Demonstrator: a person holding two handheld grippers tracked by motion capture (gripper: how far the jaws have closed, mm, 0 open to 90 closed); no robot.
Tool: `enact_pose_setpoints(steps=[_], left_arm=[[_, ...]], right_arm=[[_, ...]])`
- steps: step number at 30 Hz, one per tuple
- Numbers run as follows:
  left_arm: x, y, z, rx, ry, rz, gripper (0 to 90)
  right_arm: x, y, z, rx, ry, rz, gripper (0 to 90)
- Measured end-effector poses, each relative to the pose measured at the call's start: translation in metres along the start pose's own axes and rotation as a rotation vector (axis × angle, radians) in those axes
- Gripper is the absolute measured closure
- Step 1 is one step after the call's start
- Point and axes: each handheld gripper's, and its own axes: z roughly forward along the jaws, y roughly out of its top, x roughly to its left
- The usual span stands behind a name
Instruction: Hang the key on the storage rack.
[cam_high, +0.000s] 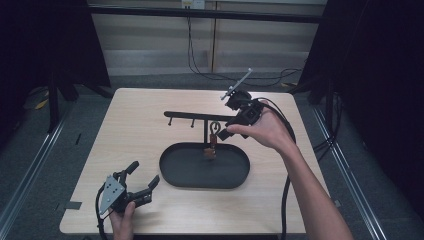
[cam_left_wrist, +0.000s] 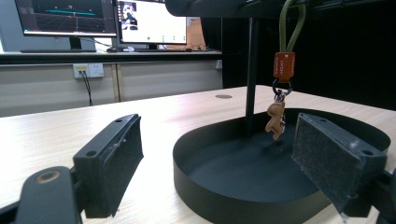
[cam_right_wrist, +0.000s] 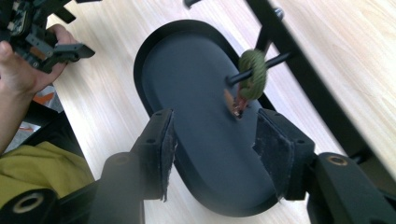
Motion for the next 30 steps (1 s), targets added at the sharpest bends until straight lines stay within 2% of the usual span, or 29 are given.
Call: enact_pose_setpoints(steps=[4,5,6,8,10,12,17,19,22,24,25,27,28,30], left_arm=[[0.000,0.000,0.000,0.001,0.006,0.003,15.8],[0.000,0.000,0.000,0.001,0.005,0.003,15.8],[0.000,0.000,0.000,0.001,0.006,0.003,15.8],[0.000,0.000,0.000,0.001,0.005,0.003,15.8],[0.000,0.000,0.000,0.001,0.005,0.004,15.8],[0.000,0.000,0.000,0.001,0.005,0.003,15.8],[0.000,0.000,0.000,0.001,0.002,0.002,15.8],[0.000,0.000,0.000,0.000,0.005,0.003,15.8],[0.000,0.000,0.000,0.000,0.004,0.003,15.8],[0.000,0.000,0.000,0.000,0.004,0.003,15.8],[0.000,0.000,0.000,0.000,0.003,0.003,15.8],[0.000,0.000,0.000,0.001,0.003,0.004,15.8],[0.000,0.000,0.000,0.001,0.003,0.004,15.8],[0.000,0.000,0.000,0.001,0.003,0.004,15.8]], right_arm=[[0.004,-0.012,0.002,-0.049,0.013,-0.002,44.4],[0.004,-0.018,0.004,-0.075,0.015,0.010,43.6],[0.004,-0.018,0.004,-0.075,0.015,0.010,43.6],[0.006,-0.027,0.006,-0.118,0.026,-0.010,41.7],[0.006,-0.030,0.007,-0.134,0.033,-0.025,41.6],[0.008,-0.036,0.010,-0.140,0.016,-0.019,40.1],[0.012,-0.054,0.016,-0.211,-0.002,-0.007,38.2],[0.015,-0.061,0.020,-0.227,-0.026,-0.005,35.9],[0.020,-0.071,0.025,-0.263,-0.007,0.001,33.8],[0.023,-0.077,0.030,-0.285,-0.018,0.000,31.6],[0.024,-0.081,0.032,-0.303,-0.028,0.006,29.9],[0.025,-0.090,0.035,-0.332,-0.077,0.025,23.9],[0.024,-0.095,0.037,-0.366,-0.073,0.047,23.7],[0.021,-0.103,0.041,-0.382,-0.073,0.058,21.4]])
